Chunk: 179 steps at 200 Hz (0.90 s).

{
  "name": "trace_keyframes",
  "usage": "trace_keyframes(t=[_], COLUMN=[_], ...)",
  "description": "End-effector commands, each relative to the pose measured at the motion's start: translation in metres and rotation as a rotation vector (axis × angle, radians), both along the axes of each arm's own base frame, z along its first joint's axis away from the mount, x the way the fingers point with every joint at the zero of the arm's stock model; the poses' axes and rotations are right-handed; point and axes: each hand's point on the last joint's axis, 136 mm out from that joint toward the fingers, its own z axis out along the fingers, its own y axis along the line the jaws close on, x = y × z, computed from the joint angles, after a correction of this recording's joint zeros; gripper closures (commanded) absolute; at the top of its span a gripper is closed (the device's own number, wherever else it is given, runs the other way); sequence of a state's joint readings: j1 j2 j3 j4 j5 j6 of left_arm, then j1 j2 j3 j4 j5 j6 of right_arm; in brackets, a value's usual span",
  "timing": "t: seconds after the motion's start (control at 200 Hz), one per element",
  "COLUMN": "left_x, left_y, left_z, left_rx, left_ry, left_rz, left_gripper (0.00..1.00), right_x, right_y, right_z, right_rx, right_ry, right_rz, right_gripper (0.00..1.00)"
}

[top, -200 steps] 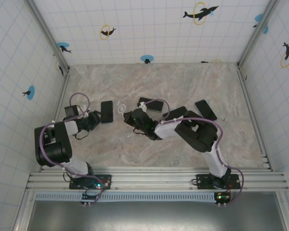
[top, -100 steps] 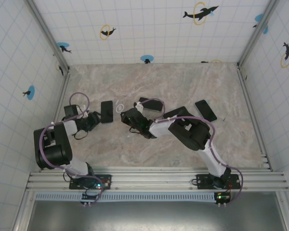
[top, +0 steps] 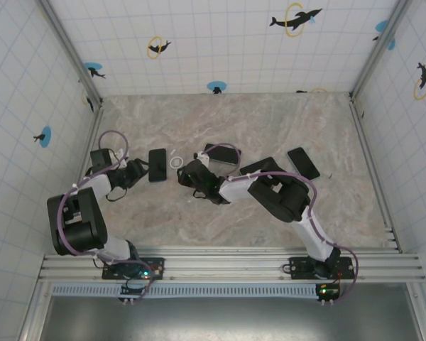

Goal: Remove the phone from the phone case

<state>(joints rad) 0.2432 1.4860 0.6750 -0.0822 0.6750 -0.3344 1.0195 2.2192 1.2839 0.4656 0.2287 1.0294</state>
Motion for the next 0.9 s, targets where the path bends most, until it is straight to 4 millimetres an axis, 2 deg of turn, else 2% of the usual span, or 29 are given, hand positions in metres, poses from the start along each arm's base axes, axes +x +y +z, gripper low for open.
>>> trace_keyframes(t=[0.0,0.205,0.35,0.395,0.41,0.43,0.556,0.596,0.736,0.771,0.891], left_x=[0.006,0.009,0.007,0.005,0.004,0.003,0.000,-0.001,-0.001,-0.002,-0.003], left_y=[0.005,0.003,-0.007,-0.014,-0.016,-0.019,-0.039,-0.046,-0.067,-0.072,-0.094], left_z=[0.020,0.038,0.053,0.055,0.056,0.057,0.067,0.070,0.077,0.078,0.083], left_rx=[0.043,0.047,0.050,0.051,0.049,0.049,0.019,0.005,-0.011,-0.020,-0.044], left_ry=[-0.053,-0.099,-0.139,-0.146,-0.147,-0.151,-0.178,-0.185,-0.199,-0.201,-0.212], left_rz=[-0.016,-0.023,-0.044,-0.058,-0.061,-0.066,-0.083,-0.090,-0.105,-0.110,-0.125], left_gripper=[0.31,0.32,0.31,0.30,0.30,0.30,0.26,0.22,0.22,0.21,0.20], right_x=[0.000,-0.002,-0.005,-0.003,-0.002,-0.001,0.008,0.013,0.027,0.030,0.045], right_y=[0.001,-0.023,-0.054,-0.063,-0.066,-0.072,-0.098,-0.104,-0.132,-0.138,-0.157], right_z=[0.048,0.064,0.071,0.072,0.072,0.072,0.079,0.081,0.073,0.072,0.071], right_rx=[-0.009,-0.088,-0.167,-0.180,-0.188,-0.206,-0.304,-0.325,-0.445,-0.470,-0.532], right_ry=[-0.098,-0.154,-0.187,-0.189,-0.191,-0.192,-0.240,-0.260,-0.266,-0.273,-0.312], right_rz=[0.034,0.069,0.124,0.160,0.172,0.180,0.286,0.311,0.434,0.463,0.522], right_gripper=[0.52,0.45,0.41,0.37,0.30,0.28,0.27,0.26,0.22,0.17,0.16])
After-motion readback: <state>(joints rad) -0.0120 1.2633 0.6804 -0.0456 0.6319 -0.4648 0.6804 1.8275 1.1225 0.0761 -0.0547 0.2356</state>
